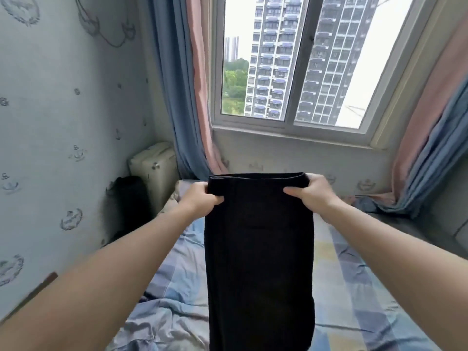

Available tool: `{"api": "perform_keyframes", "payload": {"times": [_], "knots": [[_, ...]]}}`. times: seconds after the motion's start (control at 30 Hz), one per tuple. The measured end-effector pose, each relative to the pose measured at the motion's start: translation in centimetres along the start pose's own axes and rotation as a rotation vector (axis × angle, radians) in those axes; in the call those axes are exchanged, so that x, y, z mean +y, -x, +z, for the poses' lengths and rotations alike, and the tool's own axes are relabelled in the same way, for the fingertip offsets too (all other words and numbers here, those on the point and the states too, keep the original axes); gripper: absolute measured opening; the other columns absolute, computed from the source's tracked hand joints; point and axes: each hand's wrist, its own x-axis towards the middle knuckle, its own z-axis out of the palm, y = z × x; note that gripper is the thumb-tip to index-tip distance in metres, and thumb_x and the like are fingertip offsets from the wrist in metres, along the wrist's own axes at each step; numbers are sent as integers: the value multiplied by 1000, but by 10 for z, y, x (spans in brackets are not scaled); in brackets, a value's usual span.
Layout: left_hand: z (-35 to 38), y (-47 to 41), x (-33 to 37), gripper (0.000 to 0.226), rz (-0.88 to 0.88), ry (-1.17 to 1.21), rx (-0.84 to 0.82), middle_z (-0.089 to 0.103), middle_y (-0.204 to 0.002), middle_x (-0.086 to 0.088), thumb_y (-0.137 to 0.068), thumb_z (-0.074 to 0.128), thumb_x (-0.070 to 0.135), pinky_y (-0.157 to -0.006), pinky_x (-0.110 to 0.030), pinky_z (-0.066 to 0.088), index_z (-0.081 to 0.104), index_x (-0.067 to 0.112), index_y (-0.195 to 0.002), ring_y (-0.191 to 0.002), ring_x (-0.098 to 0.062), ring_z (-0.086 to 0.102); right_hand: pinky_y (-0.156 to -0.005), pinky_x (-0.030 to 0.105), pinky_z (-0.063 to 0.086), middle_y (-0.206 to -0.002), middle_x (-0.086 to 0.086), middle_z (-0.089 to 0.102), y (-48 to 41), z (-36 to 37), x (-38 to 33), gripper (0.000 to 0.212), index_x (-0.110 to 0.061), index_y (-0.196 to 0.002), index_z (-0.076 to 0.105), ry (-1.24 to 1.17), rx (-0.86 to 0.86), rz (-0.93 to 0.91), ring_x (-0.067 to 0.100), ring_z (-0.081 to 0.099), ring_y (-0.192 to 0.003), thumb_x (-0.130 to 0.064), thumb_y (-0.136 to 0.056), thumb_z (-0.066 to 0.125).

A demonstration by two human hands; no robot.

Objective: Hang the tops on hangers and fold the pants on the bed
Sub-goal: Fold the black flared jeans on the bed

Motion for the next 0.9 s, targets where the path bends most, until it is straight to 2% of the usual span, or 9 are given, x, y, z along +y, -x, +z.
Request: {"api": "perform_keyframes", "payload": {"times": [0.1, 0.2, 0.37, 0.47, 0.5, 0.57, 0.63, 0.67, 0.9], "knots": [[23, -85, -79, 12, -137, -35, -25, 73, -94, 3, -88, 73, 13, -93, -43, 56, 68, 24, -90, -95, -21, 70, -89, 42, 57, -96, 0, 75, -79, 53, 64, 19, -17, -102, 73, 156, -42, 88, 21, 71, -93, -17, -84, 79], [58, -172, -173, 11, -259, -61, -1, 72, -97, -3, -91, 69, 17, -91, -47, 55, 66, 16, -102, -96, -25, 68, -67, 31, 52, -87, -1, 70, -156, 117, 148, 13, -16, -95, 66, 282, -55, 159, 19, 66, -84, -22, -89, 75], [122, -292, -332, 16, -369, -37, 138, 68, -95, 4, -95, 64, 28, -71, -33, 45, 63, 20, -108, -93, -23, 64, -53, 22, 38, -81, -9, 61, -258, 232, 300, 14, -24, -89, 53, 306, 28, 221, 7, 57, -73, -23, -96, 64], [154, -345, -410, 22, -416, -20, 200, 64, -104, 0, -98, 57, 36, -63, -29, 40, 56, 20, -113, -91, -20, 60, -53, 19, 34, -91, -6, 61, -299, 293, 378, 10, -22, -105, 50, 244, 127, 285, 3, 54, -76, -22, -99, 58], [165, -355, -434, 26, -437, -16, 213, 63, -114, -1, -99, 54, 38, -65, -29, 42, 52, 20, -119, -93, -19, 59, -57, 21, 36, -101, -1, 62, -307, 312, 403, 17, -22, -117, 48, 216, 156, 309, 6, 55, -80, -22, -101, 55], [187, -358, -482, 46, -491, -84, 215, 52, -140, -4, -100, 51, 43, -90, -37, 48, 41, 21, -139, -118, -24, 55, -81, 29, 46, -133, 4, 55, -307, 346, 452, 42, -21, -142, 36, 194, 133, 380, 18, 57, -105, -22, -103, 49], [210, -335, -524, 61, -514, -248, 168, 36, -157, -3, -100, 50, 45, -111, -43, 35, 28, 20, -152, -140, -29, 37, -110, 43, 38, -156, 3, 36, -281, 375, 496, 59, -23, -155, 22, 230, 34, 452, 25, 40, -138, -26, -103, 49], [223, -316, -541, 64, -502, -319, 113, 29, -161, -2, -100, 49, 46, -115, -43, 29, 26, 21, -155, -145, -29, 29, -115, 46, 33, -160, 1, 30, -259, 386, 515, 63, -24, -157, 18, 256, -29, 483, 26, 33, -144, -29, -103, 50], [277, -146, -587, 69, -373, -576, -213, -19, -166, 11, -99, 43, 54, -122, -41, 12, 10, 37, -157, -152, -18, -7, -123, 48, 18, -166, -7, 18, -110, 393, 581, 68, -34, -159, 10, 465, -341, 496, 17, 11, -153, -39, -102, 48]]}}
